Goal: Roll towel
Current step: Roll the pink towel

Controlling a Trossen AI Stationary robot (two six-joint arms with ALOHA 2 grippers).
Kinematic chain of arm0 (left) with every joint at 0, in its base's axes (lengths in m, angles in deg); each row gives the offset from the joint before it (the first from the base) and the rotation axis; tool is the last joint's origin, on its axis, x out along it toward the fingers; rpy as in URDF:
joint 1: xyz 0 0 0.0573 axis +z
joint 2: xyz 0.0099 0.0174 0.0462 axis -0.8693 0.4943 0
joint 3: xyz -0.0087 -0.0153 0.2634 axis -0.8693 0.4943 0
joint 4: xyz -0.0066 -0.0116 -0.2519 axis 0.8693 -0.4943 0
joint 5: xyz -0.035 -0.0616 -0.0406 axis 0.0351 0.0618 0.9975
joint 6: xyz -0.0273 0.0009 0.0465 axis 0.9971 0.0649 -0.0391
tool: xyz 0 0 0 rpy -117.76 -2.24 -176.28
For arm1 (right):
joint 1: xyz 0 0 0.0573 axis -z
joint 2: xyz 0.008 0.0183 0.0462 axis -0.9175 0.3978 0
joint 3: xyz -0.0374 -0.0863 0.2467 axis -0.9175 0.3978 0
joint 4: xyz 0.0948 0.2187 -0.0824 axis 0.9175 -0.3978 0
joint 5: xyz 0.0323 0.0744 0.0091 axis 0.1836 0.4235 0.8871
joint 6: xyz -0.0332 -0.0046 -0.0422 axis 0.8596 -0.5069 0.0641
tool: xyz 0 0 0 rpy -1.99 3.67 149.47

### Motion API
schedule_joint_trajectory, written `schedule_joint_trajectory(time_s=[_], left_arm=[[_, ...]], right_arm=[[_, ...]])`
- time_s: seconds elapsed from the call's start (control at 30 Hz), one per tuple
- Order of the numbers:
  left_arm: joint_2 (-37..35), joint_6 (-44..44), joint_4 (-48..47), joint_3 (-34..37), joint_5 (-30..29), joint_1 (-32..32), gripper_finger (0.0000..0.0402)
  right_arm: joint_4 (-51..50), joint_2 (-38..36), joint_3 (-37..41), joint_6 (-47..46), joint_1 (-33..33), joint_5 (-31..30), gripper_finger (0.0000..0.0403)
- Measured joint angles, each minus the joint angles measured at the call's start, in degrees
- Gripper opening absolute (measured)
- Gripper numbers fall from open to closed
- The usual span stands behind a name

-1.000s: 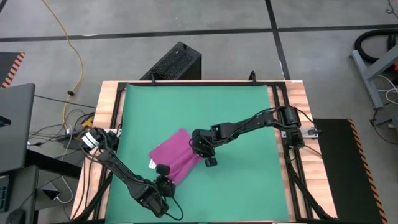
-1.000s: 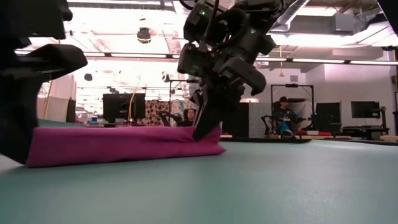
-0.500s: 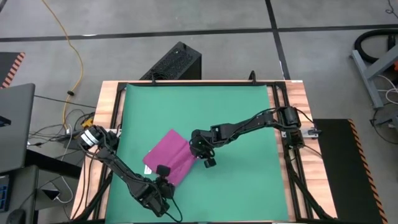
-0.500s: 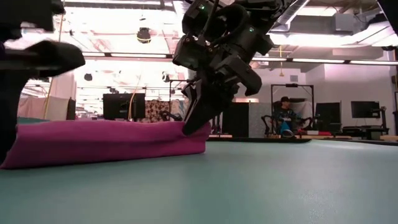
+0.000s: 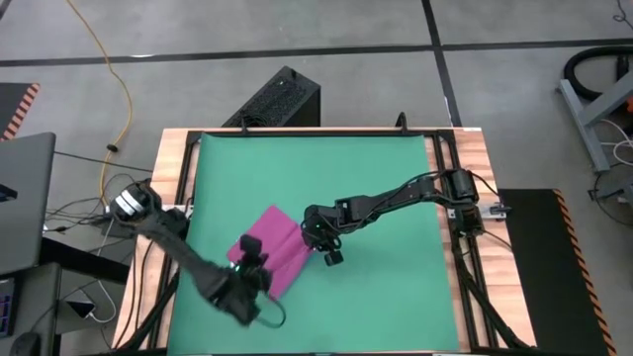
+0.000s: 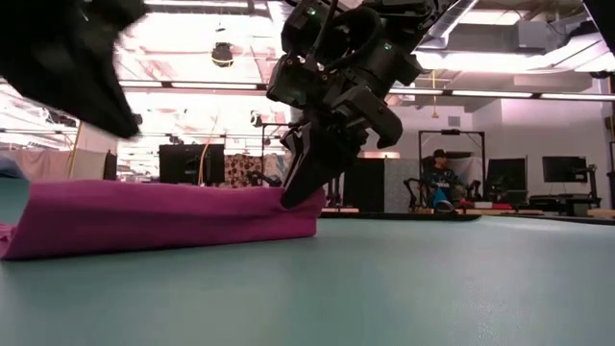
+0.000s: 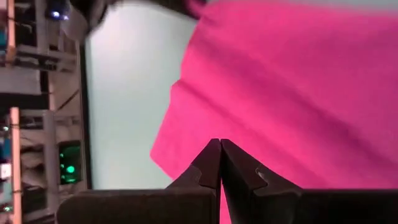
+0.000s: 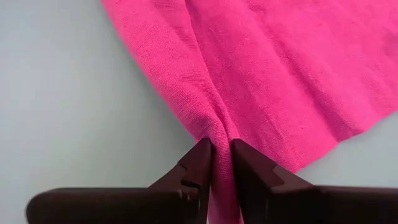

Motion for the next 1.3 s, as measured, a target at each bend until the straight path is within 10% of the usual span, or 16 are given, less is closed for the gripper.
schedule_joint_trajectory(time_s=[0.5,1.3], left_arm=[[-12.36,-26.19,39.48,27.83,21.31,22.99,0.0],[-10.69,-44.86,51.65,29.39,37.2,37.41,0.0]], right_arm=[[0.1,-0.02,0.0,-2.0,-0.02,-0.02,0.0087],[4.23,-0.07,0.0,-3.68,-2.51,-0.36,0.0087]])
